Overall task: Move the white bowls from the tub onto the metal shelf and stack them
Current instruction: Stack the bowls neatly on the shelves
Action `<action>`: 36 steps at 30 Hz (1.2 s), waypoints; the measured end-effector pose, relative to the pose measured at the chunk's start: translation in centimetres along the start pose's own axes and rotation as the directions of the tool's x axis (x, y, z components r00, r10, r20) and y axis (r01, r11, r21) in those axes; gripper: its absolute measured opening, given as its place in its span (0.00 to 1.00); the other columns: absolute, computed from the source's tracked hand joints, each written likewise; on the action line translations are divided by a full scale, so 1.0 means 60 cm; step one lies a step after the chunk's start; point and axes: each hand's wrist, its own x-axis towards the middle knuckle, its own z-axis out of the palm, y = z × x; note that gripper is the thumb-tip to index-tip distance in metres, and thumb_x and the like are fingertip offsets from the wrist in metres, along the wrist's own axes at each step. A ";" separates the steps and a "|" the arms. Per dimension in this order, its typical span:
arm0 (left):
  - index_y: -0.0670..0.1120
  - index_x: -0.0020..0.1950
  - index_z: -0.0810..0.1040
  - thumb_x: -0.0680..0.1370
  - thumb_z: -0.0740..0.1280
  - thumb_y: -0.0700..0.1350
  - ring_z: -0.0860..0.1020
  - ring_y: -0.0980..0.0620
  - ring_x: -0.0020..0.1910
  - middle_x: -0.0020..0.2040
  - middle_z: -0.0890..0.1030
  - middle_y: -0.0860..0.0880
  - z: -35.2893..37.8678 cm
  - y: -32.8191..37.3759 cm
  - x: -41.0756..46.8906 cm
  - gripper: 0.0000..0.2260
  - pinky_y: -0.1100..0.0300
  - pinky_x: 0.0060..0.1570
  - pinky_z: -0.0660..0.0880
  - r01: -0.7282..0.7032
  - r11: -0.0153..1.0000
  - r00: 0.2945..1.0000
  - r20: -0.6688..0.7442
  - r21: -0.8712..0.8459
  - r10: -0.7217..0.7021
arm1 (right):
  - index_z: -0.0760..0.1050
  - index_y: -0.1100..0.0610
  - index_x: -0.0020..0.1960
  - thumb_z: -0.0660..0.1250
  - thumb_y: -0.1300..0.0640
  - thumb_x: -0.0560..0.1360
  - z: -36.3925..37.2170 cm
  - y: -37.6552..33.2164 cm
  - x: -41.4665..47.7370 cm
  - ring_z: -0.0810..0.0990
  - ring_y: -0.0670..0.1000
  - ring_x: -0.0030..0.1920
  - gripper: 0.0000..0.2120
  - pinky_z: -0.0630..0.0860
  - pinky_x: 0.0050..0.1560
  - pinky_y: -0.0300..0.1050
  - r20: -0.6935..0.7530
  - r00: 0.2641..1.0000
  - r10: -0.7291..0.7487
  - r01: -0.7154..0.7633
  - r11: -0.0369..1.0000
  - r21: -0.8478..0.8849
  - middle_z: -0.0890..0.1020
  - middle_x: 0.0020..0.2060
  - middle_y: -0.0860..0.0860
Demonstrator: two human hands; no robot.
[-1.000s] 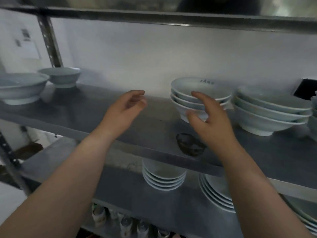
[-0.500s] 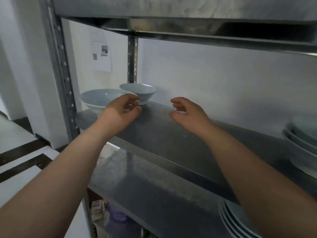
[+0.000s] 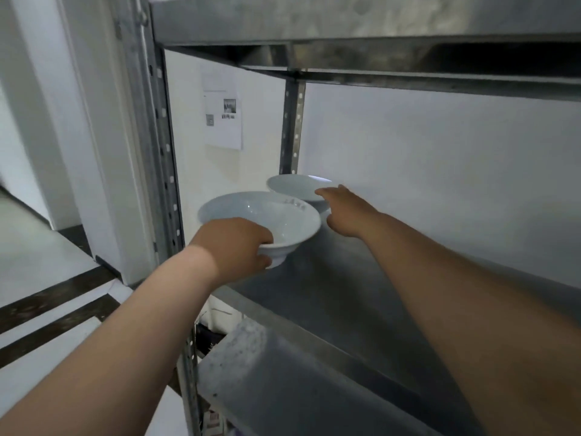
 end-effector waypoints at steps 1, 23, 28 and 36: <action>0.57 0.60 0.77 0.78 0.62 0.58 0.77 0.50 0.56 0.56 0.80 0.53 0.002 -0.003 0.001 0.13 0.56 0.53 0.75 -0.010 1.000 1.000 -0.007 0.004 0.010 | 0.64 0.47 0.75 0.64 0.59 0.76 0.010 0.004 0.017 0.72 0.60 0.67 0.28 0.71 0.66 0.55 0.027 1.000 0.007 -0.006 0.999 -0.039 0.68 0.72 0.56; 0.53 0.59 0.81 0.79 0.67 0.45 0.77 0.46 0.58 0.61 0.81 0.51 -0.063 0.082 0.024 0.10 0.54 0.59 0.72 -0.142 0.978 0.948 -0.306 -0.156 0.088 | 0.74 0.48 0.46 0.61 0.51 0.77 -0.161 0.196 -0.278 0.76 0.52 0.46 0.04 0.73 0.44 0.45 -0.163 0.986 -0.023 -0.033 0.943 -0.331 0.77 0.45 0.47; 0.50 0.61 0.81 0.77 0.69 0.45 0.76 0.43 0.60 0.63 0.80 0.47 -0.110 0.225 0.063 0.12 0.54 0.57 0.70 -0.243 0.947 0.911 -0.384 -0.211 0.148 | 0.77 0.49 0.54 0.62 0.52 0.80 -0.273 0.267 -0.440 0.77 0.57 0.52 0.07 0.69 0.48 0.43 -0.306 0.950 0.057 -0.176 0.909 -0.378 0.79 0.54 0.53; 0.52 0.61 0.79 0.77 0.67 0.46 0.76 0.41 0.58 0.60 0.80 0.47 -0.172 0.513 0.077 0.13 0.56 0.48 0.66 -0.454 0.863 0.772 -0.581 -0.219 0.259 | 0.78 0.51 0.52 0.63 0.54 0.79 -0.416 0.396 -0.719 0.78 0.57 0.50 0.06 0.77 0.47 0.51 -0.495 0.854 0.159 -0.413 0.786 -0.460 0.80 0.49 0.53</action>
